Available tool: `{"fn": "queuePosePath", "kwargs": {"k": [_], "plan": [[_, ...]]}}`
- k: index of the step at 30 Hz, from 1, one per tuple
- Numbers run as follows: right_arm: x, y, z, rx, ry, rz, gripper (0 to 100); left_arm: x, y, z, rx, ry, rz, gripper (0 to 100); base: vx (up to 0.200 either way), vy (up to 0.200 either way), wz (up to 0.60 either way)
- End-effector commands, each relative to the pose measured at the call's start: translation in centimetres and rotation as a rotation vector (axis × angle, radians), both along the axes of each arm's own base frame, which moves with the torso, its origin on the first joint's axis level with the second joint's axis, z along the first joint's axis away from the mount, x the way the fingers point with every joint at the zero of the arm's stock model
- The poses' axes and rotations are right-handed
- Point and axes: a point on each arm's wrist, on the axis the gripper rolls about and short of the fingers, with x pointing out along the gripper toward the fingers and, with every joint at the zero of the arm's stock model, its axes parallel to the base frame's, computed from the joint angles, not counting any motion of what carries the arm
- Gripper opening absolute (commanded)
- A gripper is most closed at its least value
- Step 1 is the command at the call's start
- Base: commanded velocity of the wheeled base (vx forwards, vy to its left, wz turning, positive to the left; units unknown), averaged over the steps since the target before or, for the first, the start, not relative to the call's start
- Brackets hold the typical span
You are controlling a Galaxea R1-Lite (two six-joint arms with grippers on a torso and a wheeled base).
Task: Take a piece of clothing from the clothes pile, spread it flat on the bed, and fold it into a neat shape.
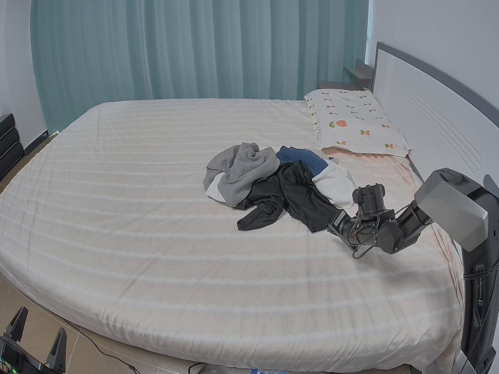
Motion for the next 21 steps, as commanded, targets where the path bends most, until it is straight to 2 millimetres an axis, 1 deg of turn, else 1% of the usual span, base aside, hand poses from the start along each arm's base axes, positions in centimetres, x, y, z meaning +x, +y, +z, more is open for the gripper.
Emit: {"fn": "queuePosePath", "kwargs": {"k": [1,2,5,7,11,13,15,16,19,21], "plan": [[-0.6,-0.8,2.6,0.058,-0.113,0.044,0,0.0,0.0,-0.4,0.000,-0.003,0.000,100,0.000,0.000,0.00],[-0.1,-0.7,2.6,0.060,-0.125,0.041,100,0.0,0.0,-0.4,0.000,-0.003,0.000,100,0.000,0.000,0.00],[1.0,-0.5,2.1,0.062,-0.142,0.041,100,0.0,0.0,-0.4,0.000,-0.003,0.000,100,0.000,0.000,0.00],[2.2,-0.4,1.7,0.065,-0.159,0.032,100,0.0,0.0,-0.5,0.000,-0.002,0.000,100,0.000,0.000,0.00],[4.3,-0.9,1.1,0.057,-0.194,-0.008,100,0.0,0.0,-0.5,0.000,-0.002,0.000,100,0.000,0.000,0.00],[4.6,-0.9,0.8,0.053,-0.194,-0.015,100,0.0,0.0,-0.4,0.000,-0.003,0.000,100,0.000,0.000,0.00],[5.7,-0.7,0.4,0.045,-0.191,-0.028,100,0.0,0.0,-0.4,0.000,-0.003,0.000,100,0.000,0.000,0.00],[5.7,-0.7,0.4,0.045,-0.191,-0.028,100,0.0,0.0,-0.4,0.000,-0.003,0.000,100,0.000,0.000,0.00],[6.8,-0.3,-1.2,0.012,-0.156,-0.063,100,0.0,0.0,-0.4,0.001,-0.003,0.000,100,0.000,0.000,0.00],[7.0,-0.1,-1.6,0.001,-0.153,-0.074,100,0.0,0.0,-0.4,0.000,-0.003,0.000,100,0.000,0.000,0.00]]}}
